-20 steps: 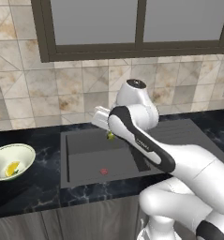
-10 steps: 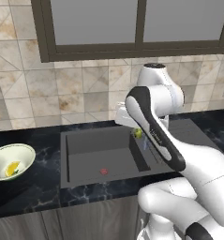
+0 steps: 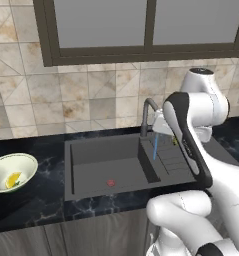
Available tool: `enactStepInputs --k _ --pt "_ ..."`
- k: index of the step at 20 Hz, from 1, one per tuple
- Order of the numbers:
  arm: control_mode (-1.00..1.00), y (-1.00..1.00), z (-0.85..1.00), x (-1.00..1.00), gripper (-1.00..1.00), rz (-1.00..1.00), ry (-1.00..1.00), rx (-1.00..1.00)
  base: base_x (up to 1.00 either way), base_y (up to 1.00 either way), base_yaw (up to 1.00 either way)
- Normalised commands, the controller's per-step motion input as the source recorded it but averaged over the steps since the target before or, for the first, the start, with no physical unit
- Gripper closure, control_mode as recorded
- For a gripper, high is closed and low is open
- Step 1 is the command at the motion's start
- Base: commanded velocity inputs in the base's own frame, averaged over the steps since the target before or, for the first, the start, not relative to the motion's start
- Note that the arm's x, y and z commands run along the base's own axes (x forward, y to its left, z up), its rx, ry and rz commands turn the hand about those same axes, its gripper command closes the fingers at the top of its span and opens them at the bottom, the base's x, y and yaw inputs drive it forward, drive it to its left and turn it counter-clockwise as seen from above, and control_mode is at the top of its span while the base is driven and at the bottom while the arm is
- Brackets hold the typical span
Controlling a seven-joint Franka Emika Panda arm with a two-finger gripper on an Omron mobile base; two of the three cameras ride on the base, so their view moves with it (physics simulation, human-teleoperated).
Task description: Pick the lemon wedges from the sink and place them in one bowl. Place the broccoli in the other bowl. Then turn off the sink faucet.
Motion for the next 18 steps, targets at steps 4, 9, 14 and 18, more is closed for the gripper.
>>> enactStepInputs --k 4,9,14,18 --pt "-1.0 -0.62 0.0 0.09 1.0 0.09 -0.24 0.04 0.0 0.0 0.0" --pt "-1.0 -0.66 0.0 0.2 1.0 0.12 -0.37 0.07 0.0 0.0 0.0" --pt "-1.0 -0.76 0.25 0.0 1.0 0.05 -0.12 0.02 0.0 0.0 0.0" --pt "-1.0 -0.7 0.33 0.0 1.0 0.0 0.05 0.0 0.0 0.0 0.0"
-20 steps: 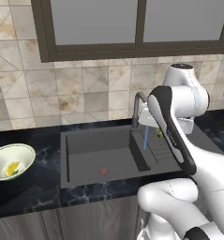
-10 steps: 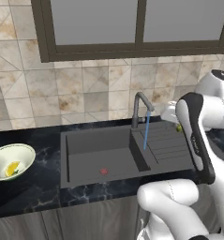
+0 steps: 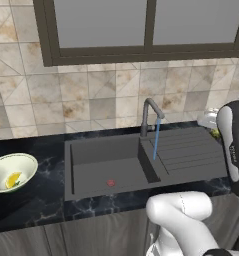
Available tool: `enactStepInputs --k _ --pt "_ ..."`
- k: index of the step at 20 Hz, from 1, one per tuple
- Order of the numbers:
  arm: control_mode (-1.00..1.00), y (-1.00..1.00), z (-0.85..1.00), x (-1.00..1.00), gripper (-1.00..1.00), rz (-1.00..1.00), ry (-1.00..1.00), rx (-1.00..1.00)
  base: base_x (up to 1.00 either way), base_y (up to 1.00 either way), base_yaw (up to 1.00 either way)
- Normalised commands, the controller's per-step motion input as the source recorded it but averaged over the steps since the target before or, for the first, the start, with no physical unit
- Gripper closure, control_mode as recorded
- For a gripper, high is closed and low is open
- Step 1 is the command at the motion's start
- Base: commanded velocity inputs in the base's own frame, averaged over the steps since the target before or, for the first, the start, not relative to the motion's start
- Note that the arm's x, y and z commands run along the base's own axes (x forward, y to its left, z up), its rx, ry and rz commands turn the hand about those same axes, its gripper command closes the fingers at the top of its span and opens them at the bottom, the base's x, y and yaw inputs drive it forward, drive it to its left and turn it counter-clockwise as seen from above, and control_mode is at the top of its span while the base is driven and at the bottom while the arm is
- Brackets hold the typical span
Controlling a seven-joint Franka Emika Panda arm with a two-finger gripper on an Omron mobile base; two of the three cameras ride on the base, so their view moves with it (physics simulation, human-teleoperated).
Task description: Pick the lemon wedges from the sink and place them in one bowl. Place the broccoli in the other bowl. Then turn off the sink faucet.
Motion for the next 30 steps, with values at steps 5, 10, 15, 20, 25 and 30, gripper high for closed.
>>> enactStepInputs --k 5,10,15,20,25,30 --pt "-1.0 -0.6 0.27 0.09 1.0 0.0 0.16 0.0 0.0 0.0 0.0" --pt "-1.0 -0.69 0.01 0.22 1.0 0.0 0.09 0.0 0.0 0.0 0.0" --pt "-1.0 -0.74 -0.16 0.19 1.0 0.0 0.0 0.0 0.0 0.0 0.0" --pt "-1.0 -0.66 -0.15 0.18 1.0 0.0 0.0 0.0 0.0 0.0 0.0" --pt "-1.0 -0.52 -0.13 0.25 1.0 0.0 0.01 0.0 0.0 0.0 0.0" --pt "-1.0 -0.47 -0.27 0.28 1.0 0.0 0.0 0.0 0.0 0.0 0.0"
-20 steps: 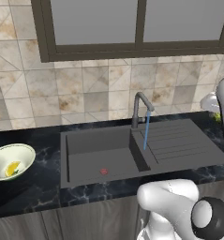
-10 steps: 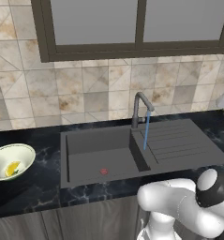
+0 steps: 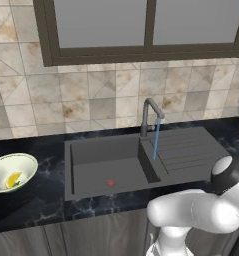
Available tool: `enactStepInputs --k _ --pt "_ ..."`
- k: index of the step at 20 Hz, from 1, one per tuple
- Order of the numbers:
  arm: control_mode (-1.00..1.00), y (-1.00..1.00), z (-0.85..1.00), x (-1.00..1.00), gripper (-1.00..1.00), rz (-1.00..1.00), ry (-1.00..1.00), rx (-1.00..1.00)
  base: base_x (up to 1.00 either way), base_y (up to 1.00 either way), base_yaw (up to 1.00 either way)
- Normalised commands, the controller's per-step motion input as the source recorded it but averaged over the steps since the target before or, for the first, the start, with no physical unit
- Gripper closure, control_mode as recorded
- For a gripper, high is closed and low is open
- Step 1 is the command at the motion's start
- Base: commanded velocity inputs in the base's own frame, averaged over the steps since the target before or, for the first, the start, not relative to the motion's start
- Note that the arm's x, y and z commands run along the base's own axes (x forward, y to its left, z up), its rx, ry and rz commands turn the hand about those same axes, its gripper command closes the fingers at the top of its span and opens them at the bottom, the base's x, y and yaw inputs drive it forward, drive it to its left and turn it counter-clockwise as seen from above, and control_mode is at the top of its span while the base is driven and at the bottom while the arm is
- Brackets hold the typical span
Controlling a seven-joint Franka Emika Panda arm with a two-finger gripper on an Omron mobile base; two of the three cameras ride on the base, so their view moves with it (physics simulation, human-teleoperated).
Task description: Pick the lemon wedges from the sink and place them in one bowl. Place the broccoli in the other bowl. Then turn off the sink faucet.
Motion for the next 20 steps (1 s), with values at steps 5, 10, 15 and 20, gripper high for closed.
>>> enactStepInputs --k 5,10,15,20 --pt "-1.0 -0.46 -0.34 0.38 1.0 0.0 0.0 0.0 0.0 0.0 0.0" --pt "-1.0 -0.62 -0.01 0.29 1.0 0.0 0.05 0.0 0.0 0.0 0.0" --pt "-1.0 -0.76 0.0 0.11 1.0 0.0 0.04 0.0 0.0 0.0 0.0" --pt "-1.0 -0.58 -0.17 0.24 1.0 0.0 0.0 0.0 0.0 0.0 0.0"
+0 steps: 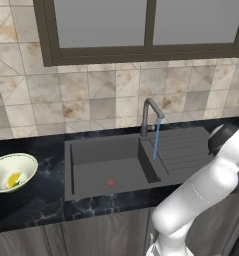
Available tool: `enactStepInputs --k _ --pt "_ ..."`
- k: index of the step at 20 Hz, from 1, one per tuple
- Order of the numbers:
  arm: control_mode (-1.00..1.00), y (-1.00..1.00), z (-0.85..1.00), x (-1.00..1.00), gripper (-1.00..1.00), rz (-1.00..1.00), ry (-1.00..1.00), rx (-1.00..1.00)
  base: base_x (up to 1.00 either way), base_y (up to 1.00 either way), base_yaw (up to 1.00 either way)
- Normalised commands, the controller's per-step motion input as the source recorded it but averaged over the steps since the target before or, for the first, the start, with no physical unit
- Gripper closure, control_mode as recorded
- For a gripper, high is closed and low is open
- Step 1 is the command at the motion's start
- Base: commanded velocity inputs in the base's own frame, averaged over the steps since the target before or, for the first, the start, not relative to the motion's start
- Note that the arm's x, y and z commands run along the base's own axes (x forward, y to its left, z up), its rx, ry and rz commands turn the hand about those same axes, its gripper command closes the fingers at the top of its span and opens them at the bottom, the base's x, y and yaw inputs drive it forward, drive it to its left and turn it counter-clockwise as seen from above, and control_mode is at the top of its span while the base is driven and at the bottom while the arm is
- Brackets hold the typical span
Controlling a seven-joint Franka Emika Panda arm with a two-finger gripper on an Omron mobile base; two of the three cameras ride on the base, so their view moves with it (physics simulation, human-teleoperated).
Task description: Pick the lemon wedges from the sink and place them in one bowl. Place the broccoli in the other bowl. Then turn off the sink faucet.
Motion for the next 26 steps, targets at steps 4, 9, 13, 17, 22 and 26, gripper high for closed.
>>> enactStepInputs --k 4,9,13,17,22,26 --pt "-1.0 -0.43 -0.27 0.37 1.0 0.0 0.0 0.0 0.0 0.0 0.0" --pt "-1.0 -0.57 -0.13 0.44 1.0 0.0 0.0 0.0 0.0 0.0 0.0" --pt "-1.0 -0.68 -0.03 0.33 1.0 0.0 0.04 0.0 0.0 0.0 0.0" --pt "-1.0 -0.63 -0.22 0.5 1.0 0.0 0.05 0.0 0.0 0.0 0.0" --pt "-1.0 -0.55 -0.46 0.85 1.0 0.0 0.01 0.0 0.0 0.0 0.0" --pt "-1.0 -0.7 -0.55 0.98 1.0 0.0 0.0 0.0 0.0 0.0 0.0"
